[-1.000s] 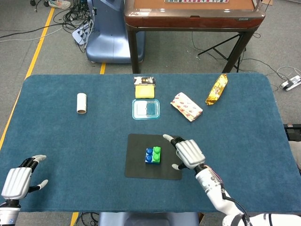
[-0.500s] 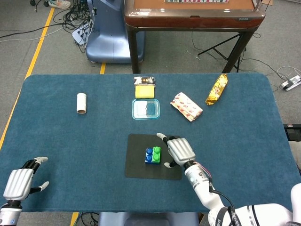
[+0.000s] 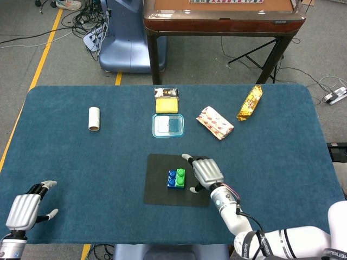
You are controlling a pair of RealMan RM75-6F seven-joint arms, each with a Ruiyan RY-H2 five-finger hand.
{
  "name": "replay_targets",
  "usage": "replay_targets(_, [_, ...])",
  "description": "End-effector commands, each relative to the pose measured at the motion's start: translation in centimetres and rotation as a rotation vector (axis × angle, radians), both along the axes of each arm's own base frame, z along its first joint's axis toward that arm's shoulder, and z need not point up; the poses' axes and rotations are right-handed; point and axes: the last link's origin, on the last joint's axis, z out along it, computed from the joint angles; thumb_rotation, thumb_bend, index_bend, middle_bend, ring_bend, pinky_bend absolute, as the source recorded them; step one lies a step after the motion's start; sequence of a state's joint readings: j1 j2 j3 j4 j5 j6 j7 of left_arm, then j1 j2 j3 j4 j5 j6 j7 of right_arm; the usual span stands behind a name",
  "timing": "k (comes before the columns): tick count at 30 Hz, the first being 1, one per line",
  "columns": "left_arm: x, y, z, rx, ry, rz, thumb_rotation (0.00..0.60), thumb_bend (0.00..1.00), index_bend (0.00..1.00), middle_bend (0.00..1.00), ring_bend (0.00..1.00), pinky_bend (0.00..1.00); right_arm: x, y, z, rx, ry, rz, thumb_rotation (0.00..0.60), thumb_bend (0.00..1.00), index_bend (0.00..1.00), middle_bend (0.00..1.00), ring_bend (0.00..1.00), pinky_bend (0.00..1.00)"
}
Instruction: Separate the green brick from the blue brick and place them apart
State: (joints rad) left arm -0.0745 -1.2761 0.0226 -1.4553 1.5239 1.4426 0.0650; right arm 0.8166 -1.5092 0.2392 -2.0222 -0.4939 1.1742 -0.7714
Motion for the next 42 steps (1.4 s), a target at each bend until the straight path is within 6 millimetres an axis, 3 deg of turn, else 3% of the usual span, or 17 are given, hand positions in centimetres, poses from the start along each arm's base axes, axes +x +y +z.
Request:
replay_targets(1, [0.0,0.0,-0.1,-0.001,-0.002,0.001,0.600,0.10,0.30,0.27,0.28,0.59,0.2,-0.1,-0.3,0.003,-0.004,-0.007,0.600,0.00,0.13,1.00,1.00,1.00])
replay_targets(17, [-0.1,-0.1,-0.2,-0.005,-0.003,0.000,0.600,0.10,0.30,0.27,0.28,0.59,0.9,-0.3,-1.8,0.028,-0.035,-0.036,0.600,0.00,0.23,1.00,1.00,1.00])
replay_targets(31, [-0.3,-0.2,-0.4,-0.009,-0.010,0.006,0.600,0.10,0.30,0.27,0.28,0.59,1.1,-0.7,-2.9,0.032,-0.058,-0.071,0.600,0.00,0.38,1.00,1.00,1.00])
replay_targets(42, [-0.5,-0.3,-0.7,-0.013,-0.006,0.009,0.600,0.10,0.30,0.27,0.28,0.59,1.0,-0.9,-3.5,0.024,-0.060,-0.087,0.600,0.00,0.40,1.00,1.00,1.00])
